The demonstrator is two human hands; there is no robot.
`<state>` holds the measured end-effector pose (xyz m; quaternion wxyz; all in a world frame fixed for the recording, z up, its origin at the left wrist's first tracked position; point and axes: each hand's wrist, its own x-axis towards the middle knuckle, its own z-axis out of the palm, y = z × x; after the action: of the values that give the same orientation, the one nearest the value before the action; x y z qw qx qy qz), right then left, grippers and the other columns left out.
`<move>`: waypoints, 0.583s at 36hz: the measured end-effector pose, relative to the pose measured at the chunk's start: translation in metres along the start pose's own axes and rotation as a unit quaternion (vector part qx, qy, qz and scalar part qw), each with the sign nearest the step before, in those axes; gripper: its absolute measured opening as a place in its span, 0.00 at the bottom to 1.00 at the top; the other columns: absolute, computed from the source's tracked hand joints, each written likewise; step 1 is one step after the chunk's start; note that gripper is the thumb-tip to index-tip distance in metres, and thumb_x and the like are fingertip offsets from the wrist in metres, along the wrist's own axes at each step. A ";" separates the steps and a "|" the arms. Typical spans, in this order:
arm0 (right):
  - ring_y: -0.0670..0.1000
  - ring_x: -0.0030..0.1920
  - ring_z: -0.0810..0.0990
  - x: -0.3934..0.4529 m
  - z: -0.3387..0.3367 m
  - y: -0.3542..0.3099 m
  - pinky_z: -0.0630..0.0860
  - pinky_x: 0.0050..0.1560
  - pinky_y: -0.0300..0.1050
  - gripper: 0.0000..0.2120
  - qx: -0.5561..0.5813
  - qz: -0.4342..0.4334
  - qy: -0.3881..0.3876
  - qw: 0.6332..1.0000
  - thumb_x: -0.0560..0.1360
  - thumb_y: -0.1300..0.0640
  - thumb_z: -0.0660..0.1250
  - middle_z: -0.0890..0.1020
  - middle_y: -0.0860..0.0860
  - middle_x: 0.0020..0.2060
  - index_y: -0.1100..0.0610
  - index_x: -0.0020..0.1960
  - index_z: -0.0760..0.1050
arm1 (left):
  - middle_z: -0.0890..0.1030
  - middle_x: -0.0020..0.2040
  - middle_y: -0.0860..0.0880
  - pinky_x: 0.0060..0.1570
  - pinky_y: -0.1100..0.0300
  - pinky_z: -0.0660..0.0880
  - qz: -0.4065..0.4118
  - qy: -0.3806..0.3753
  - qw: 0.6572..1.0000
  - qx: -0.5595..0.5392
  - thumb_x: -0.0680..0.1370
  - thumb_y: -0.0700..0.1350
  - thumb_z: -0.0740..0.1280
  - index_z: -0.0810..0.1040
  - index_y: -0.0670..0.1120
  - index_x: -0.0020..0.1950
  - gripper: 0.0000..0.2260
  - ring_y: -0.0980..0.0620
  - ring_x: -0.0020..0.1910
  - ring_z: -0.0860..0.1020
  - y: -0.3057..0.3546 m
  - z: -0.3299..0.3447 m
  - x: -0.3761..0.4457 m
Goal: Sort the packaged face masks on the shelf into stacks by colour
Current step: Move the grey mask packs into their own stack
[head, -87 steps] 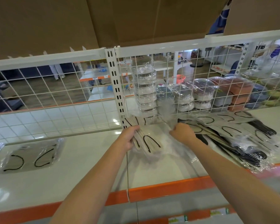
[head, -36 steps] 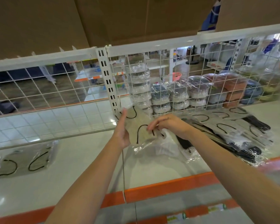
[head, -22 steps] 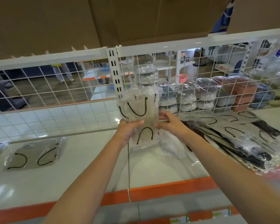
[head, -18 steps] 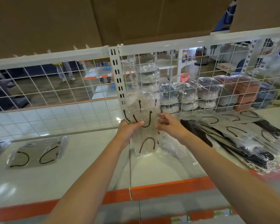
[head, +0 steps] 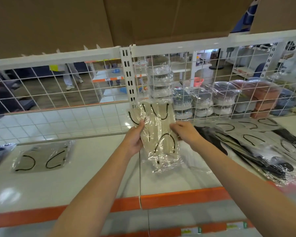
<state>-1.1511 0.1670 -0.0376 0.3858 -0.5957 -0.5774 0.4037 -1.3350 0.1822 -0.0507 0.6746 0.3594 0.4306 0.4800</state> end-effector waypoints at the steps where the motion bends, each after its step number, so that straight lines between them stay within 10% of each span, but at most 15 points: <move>1: 0.49 0.31 0.66 0.001 -0.004 -0.001 0.64 0.35 0.43 0.18 -0.027 0.000 0.008 1.000 0.78 0.60 0.59 0.67 0.50 0.28 0.55 0.30 0.65 | 0.85 0.40 0.47 0.34 0.60 0.79 -0.008 0.004 1.000 -0.006 0.82 0.49 0.57 0.78 0.42 0.52 0.14 0.52 0.37 0.83 0.002 -0.002 0.000; 7: 0.56 0.52 0.75 0.005 -0.032 -0.021 0.68 0.49 0.45 0.10 -0.295 -0.081 0.081 0.949 0.76 0.65 0.57 0.79 0.57 0.50 0.61 0.53 0.76 | 0.84 0.42 0.47 0.39 0.58 0.79 -0.031 0.035 0.999 -0.010 0.82 0.47 0.59 0.77 0.41 0.58 0.13 0.52 0.40 0.83 0.012 -0.015 -0.002; 13: 0.59 0.67 0.65 -0.009 -0.012 -0.041 0.58 0.66 0.64 0.06 -0.438 -0.361 0.084 0.819 0.71 0.59 0.68 0.74 0.51 0.62 0.50 0.45 0.81 | 0.84 0.39 0.45 0.43 0.55 0.77 -0.066 -0.015 0.997 -0.032 0.83 0.47 0.55 0.76 0.40 0.53 0.14 0.50 0.36 0.83 0.009 0.001 -0.010; 21: 0.58 0.75 0.49 -0.013 0.013 -0.027 0.50 0.73 0.59 0.47 -0.441 -0.228 0.068 0.865 0.68 0.39 0.70 0.49 0.54 0.75 0.48 0.77 0.46 | 0.80 0.58 0.40 0.55 0.50 0.77 -0.035 -0.087 0.995 -0.045 0.78 0.57 0.58 0.73 0.41 0.67 0.24 0.45 0.53 0.81 0.006 0.008 -0.012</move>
<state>-1.1732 0.1551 -0.0168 0.2020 -0.5817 -0.7872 -0.0337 -1.3320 0.1720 -0.0399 0.7412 0.3540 0.3604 0.4421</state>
